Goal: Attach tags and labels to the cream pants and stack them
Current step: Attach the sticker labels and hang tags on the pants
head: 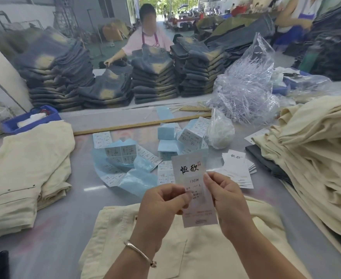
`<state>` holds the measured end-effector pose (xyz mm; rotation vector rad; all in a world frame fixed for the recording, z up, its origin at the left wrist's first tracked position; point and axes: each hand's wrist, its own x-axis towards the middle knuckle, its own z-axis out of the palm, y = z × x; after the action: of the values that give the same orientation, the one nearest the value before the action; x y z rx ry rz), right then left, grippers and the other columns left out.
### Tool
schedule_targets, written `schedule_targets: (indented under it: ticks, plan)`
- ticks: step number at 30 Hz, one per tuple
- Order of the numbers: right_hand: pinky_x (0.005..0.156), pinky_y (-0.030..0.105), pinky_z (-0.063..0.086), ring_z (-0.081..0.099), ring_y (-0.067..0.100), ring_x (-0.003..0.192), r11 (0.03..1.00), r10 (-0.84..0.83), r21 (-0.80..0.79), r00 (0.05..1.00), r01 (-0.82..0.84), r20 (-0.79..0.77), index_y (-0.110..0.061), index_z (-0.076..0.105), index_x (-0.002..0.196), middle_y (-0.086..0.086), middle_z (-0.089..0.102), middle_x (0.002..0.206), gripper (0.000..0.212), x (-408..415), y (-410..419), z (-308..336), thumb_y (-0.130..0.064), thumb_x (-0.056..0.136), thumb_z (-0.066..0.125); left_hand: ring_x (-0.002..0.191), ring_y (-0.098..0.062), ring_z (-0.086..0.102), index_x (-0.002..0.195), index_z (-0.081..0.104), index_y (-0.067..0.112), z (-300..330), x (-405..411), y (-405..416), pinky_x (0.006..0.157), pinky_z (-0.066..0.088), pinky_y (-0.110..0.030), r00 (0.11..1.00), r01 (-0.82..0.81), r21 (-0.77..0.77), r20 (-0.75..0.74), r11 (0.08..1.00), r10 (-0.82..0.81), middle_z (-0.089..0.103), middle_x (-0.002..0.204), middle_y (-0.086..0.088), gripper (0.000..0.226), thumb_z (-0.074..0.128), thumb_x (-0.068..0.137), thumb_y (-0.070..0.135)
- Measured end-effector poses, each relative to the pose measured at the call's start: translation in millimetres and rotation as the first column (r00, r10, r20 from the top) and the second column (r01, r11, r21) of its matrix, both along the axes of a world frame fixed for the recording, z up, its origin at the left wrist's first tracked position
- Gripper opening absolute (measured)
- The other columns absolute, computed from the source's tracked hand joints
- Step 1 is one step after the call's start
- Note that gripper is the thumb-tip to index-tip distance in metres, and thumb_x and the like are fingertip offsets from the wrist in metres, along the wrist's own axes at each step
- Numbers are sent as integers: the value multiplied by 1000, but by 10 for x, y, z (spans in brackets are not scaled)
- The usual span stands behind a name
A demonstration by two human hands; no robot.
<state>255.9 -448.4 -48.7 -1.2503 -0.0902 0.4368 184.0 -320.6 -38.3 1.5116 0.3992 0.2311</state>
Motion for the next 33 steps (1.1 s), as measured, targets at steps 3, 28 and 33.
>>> schedule_targets:
  ticks: [3,28,33]
  plan:
    - [71,52,59,69,32,77,999,3,35,1000,-3,3,-4,68,98,21,73,94,22,-39,13,16,-18,96,52,54,-7,57,76,75,7,2,9,18,49,42,-16,999,-20,31,-41,999,21,69,63,-2,3,75,78,5]
    - [69,38,59,71,26,74,1000,-4,-7,995,5,103,-12,76,84,14,75,87,11,-118,114,32,-9,86,66,38,-9,59,62,60,18,-16,-23,58,41,42,-17,991,-109,508,-16,854,136,66,59,6,38,82,69,49]
    - [59,25,56,67,11,65,964,-261,78,962,255,84,-10,70,77,3,74,74,11,-139,148,58,-8,87,65,56,0,65,97,40,32,-16,-77,281,54,43,-21,951,61,626,-273,777,146,65,71,11,70,61,54,84]
